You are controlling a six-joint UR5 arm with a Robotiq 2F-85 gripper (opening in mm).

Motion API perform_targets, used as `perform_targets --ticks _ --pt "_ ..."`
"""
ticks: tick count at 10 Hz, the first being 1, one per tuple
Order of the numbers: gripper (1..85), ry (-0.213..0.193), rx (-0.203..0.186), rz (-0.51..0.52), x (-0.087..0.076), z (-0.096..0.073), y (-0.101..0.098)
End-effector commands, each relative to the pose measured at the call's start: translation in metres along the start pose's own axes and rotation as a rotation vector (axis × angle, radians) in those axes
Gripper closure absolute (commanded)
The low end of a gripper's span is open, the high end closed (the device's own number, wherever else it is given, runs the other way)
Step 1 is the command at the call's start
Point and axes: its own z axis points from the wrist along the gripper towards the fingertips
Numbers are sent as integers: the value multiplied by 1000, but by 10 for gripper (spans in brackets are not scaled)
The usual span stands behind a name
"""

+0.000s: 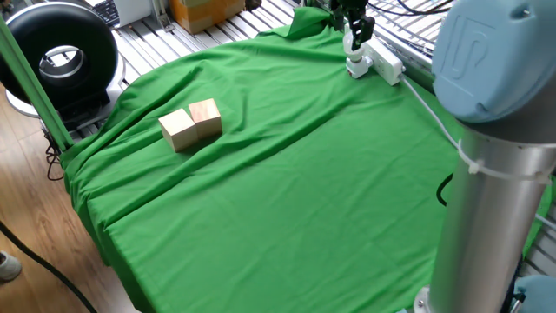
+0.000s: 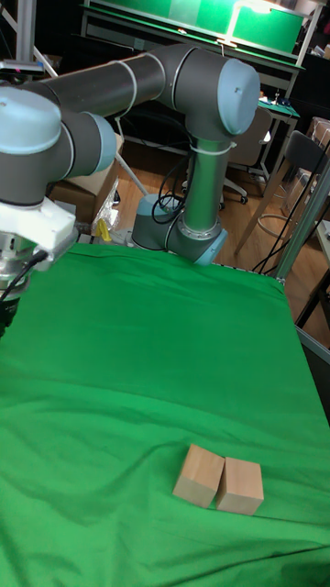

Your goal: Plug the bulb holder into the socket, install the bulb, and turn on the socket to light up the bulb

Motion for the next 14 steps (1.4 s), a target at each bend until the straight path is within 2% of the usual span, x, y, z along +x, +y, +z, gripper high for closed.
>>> perform_targets --ticks 1,4,5,8,9,10,11,14 --pt "180 10 -60 -50 3 6 5" --pt "200 40 -77 -69 13 4 10" --pt "237 41 -77 -68 14 4 10" --pt "490 41 -53 -42 13 4 3" --pt "490 41 -48 -25 12 4 2" --pt "613 49 -39 -8 13 3 1" --pt "690 47 -24 13 13 3 -2" --pt "847 21 -14 175 9 2 -4"
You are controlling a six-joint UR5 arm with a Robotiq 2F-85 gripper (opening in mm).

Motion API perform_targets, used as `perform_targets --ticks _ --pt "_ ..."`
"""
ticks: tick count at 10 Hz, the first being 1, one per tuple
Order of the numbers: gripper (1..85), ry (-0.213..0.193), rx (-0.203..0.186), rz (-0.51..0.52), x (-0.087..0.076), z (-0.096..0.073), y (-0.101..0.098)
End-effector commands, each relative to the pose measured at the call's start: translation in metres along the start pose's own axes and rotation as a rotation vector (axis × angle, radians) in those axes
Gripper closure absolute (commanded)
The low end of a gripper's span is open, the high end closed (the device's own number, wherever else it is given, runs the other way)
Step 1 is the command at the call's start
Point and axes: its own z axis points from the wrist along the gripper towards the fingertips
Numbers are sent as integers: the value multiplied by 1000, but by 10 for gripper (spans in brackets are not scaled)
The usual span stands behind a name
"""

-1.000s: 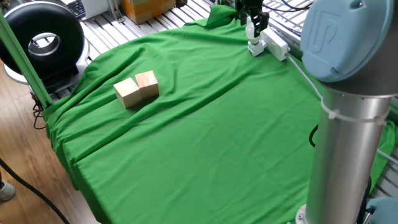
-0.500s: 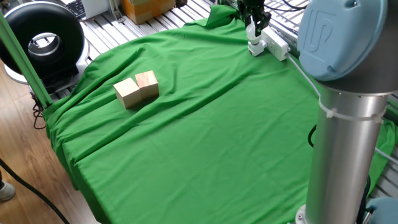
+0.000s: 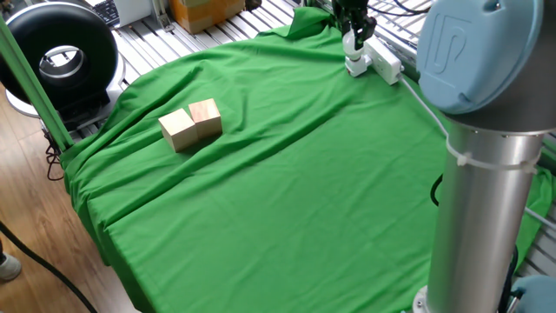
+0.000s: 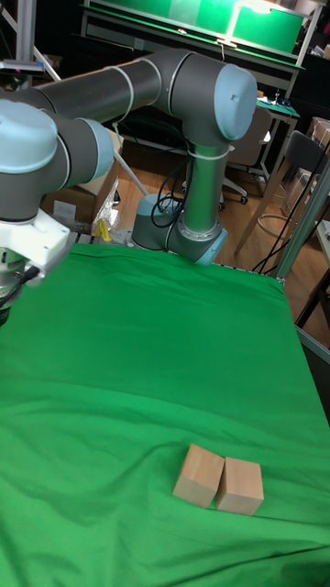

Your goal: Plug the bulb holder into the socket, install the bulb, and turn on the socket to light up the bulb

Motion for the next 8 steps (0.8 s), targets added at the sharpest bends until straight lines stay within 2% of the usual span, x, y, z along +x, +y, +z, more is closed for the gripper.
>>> perform_targets --ticks 1,4,8 --pt "847 -53 -6 168 -8 -3 -1" --pt "847 -87 -37 266 -10 -5 -2" --pt "847 -65 -83 400 -7 2 -3"
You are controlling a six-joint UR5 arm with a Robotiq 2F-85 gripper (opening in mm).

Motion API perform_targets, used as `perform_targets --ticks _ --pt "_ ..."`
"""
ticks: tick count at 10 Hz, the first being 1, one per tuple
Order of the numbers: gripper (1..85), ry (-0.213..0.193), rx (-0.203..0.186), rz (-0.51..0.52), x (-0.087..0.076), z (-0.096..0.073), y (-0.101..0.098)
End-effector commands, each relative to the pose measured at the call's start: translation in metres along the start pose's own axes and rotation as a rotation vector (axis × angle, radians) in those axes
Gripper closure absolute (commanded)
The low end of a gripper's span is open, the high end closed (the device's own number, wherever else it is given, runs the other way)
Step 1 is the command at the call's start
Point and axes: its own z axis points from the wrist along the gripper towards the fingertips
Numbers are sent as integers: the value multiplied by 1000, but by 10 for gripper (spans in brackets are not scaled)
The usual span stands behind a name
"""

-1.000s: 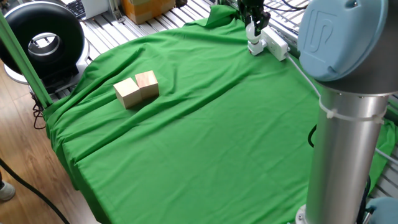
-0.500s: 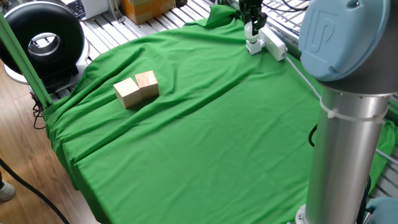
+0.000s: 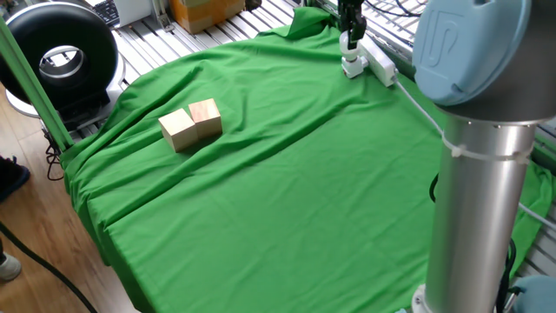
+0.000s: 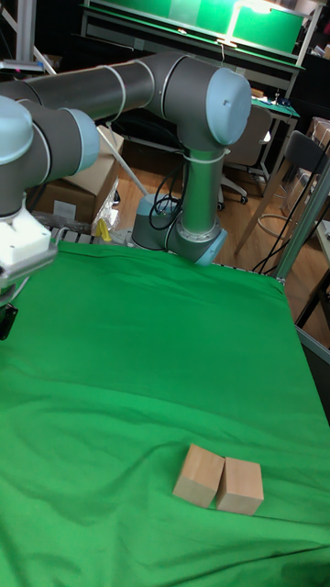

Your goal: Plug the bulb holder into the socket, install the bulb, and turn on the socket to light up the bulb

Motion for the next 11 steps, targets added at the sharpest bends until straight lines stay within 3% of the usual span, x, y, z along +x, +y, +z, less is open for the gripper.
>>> perform_targets --ticks 1,4,7,11 --pt "847 3 -35 113 -2 6 -1" --pt "847 16 -44 221 -5 5 5" --pt "847 10 -21 346 -4 1 3" --pt "847 4 -20 501 -4 1 -1"
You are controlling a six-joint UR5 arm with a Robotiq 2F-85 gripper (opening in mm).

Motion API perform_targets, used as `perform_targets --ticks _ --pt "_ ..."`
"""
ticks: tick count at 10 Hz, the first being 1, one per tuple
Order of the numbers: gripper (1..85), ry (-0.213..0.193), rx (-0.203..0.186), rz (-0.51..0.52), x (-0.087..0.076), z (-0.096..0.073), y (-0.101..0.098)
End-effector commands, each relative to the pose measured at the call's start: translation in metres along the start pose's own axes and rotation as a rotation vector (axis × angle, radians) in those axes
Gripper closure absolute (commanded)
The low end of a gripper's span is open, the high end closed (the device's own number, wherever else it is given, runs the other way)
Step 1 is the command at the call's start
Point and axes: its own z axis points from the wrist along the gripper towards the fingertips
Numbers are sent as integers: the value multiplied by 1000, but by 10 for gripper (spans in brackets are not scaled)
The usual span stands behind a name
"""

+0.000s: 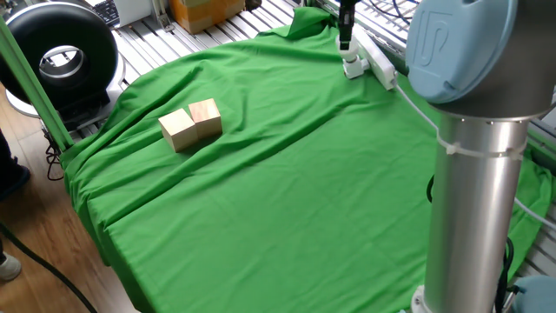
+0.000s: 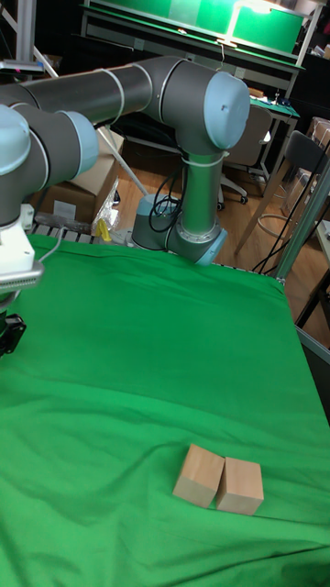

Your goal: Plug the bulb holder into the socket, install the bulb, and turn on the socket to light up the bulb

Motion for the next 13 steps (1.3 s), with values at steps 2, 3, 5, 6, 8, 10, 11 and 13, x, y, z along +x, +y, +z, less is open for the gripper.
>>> perform_targets --ticks 2,3,5,6,8,10,11,13 --pt "847 -10 14 152 -1 -1 -5" --pt "847 -6 34 198 -1 0 -6" --pt "847 -7 57 279 -2 4 -3" --pt "847 -7 55 311 -2 4 -2" --pt "847 -7 50 394 -2 4 0" --pt "847 -6 56 432 -1 4 -1" --pt "823 2 71 441 1 5 -3" --pt "423 -23 48 407 -7 5 2"
